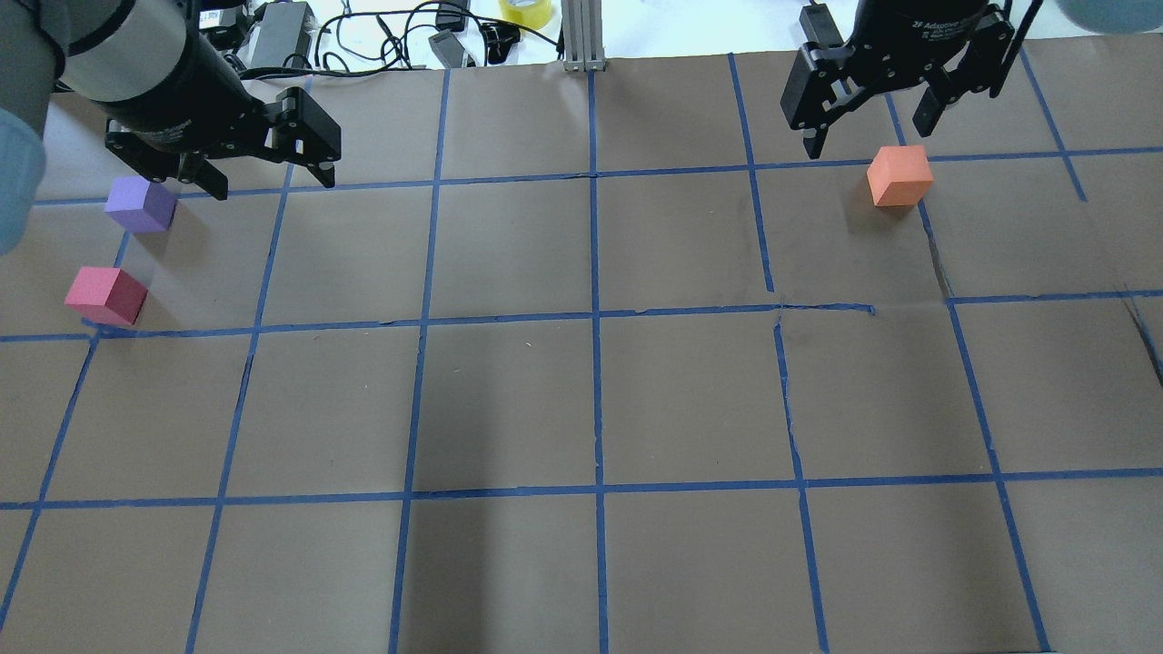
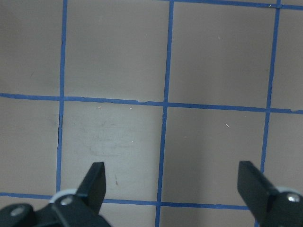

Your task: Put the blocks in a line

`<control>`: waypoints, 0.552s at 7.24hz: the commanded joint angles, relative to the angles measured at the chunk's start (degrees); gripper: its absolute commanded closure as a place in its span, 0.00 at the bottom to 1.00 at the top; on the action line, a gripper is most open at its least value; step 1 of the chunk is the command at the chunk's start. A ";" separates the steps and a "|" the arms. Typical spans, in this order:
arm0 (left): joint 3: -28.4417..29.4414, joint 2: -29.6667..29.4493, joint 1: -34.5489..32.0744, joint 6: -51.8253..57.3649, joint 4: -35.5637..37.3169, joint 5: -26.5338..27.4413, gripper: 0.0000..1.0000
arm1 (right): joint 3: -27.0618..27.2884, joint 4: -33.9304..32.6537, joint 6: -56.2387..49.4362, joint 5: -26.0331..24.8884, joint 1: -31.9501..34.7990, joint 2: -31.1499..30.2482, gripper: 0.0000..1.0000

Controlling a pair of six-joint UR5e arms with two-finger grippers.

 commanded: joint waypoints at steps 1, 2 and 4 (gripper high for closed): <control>0.00 0.00 0.00 0.00 0.00 0.00 0.00 | -0.34 -0.33 0.37 0.37 -0.25 -0.31 0.00; 0.00 0.00 0.00 0.00 0.00 0.09 0.00 | -0.34 -0.33 0.37 1.06 -0.25 -0.22 0.00; 0.00 0.00 0.00 0.00 0.00 0.09 0.00 | -0.34 -2.77 0.46 1.07 -0.33 -0.22 0.00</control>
